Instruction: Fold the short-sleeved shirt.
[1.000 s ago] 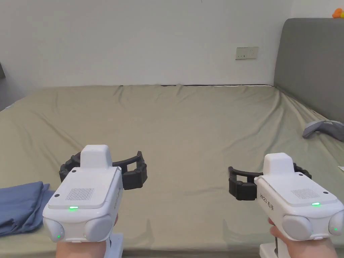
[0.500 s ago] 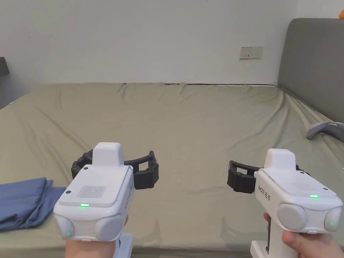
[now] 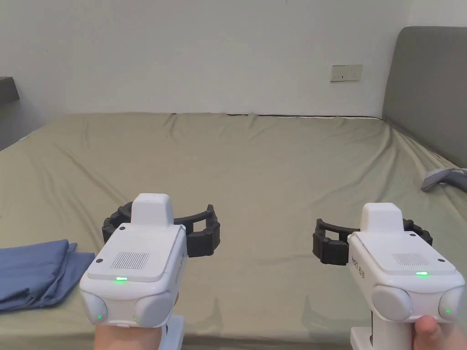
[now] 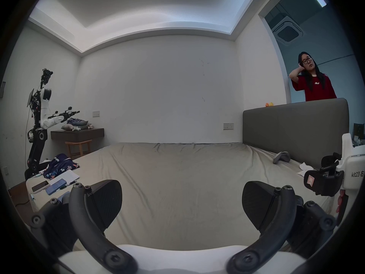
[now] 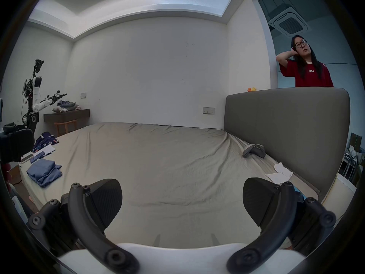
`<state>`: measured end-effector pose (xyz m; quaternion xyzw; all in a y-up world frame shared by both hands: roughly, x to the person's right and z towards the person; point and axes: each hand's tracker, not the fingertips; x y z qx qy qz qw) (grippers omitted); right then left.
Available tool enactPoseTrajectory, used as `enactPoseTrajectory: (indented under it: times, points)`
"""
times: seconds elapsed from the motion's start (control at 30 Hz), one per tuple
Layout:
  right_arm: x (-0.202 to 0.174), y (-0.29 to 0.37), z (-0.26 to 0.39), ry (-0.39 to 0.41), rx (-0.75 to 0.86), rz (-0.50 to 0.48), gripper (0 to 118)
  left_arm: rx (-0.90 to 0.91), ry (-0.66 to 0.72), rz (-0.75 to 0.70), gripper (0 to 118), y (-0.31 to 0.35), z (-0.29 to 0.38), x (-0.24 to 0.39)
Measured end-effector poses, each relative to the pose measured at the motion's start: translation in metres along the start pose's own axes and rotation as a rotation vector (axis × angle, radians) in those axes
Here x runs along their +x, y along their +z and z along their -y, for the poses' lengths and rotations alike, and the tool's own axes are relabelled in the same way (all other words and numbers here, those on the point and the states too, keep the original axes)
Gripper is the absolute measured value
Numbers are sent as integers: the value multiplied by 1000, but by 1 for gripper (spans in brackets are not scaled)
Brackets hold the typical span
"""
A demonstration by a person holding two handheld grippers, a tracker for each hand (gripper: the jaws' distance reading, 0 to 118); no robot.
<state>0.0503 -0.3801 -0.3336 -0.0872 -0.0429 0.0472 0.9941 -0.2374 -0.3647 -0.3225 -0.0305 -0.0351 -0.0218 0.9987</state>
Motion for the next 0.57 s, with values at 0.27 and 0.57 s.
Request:
enactPoseTrajectory:
  times: [0.27,0.57]
  points:
    - [5,-2,-1,-30,-7,11,118,1,-11,7,118,1,1,2]
    - [2,-3,1,-21,-9,4,118,2,-4,7,118,1,0,0]
